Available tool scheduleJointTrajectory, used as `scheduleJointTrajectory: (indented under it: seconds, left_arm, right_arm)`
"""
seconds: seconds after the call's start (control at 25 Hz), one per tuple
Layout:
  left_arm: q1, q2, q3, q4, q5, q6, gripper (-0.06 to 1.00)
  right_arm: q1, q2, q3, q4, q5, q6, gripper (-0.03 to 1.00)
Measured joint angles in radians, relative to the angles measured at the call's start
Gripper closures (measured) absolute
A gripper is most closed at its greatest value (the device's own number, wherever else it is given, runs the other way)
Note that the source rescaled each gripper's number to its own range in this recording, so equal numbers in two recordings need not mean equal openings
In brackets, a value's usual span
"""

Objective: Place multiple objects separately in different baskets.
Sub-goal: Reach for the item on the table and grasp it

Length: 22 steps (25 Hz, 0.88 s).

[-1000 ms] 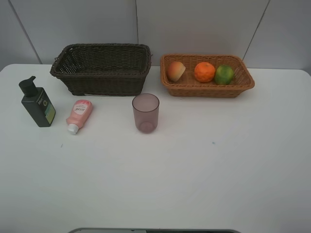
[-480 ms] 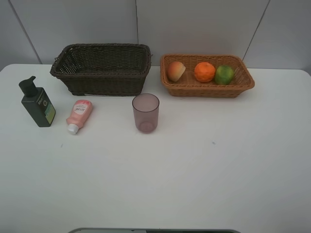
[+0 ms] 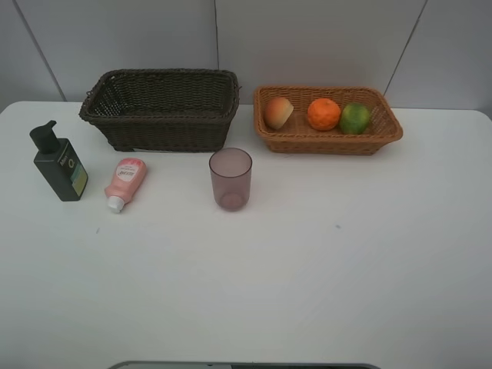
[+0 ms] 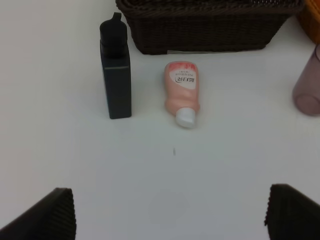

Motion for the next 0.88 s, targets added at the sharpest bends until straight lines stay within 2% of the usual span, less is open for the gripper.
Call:
scheduleJointTrajectory:
  seconds: [0.6, 0.88]
  left_arm:
    - [0.0, 0.0, 0.0, 0.0, 0.0, 0.0, -0.04]
    - [0.0, 0.0, 0.0, 0.0, 0.0, 0.0, -0.04]
  right_arm:
    - [-0.007, 0.0, 0.0, -0.001, -0.001, -0.024, 0.14]
    - [-0.145, -0.003, 0.0, -0.017, -0.002, -0.024, 0.14]
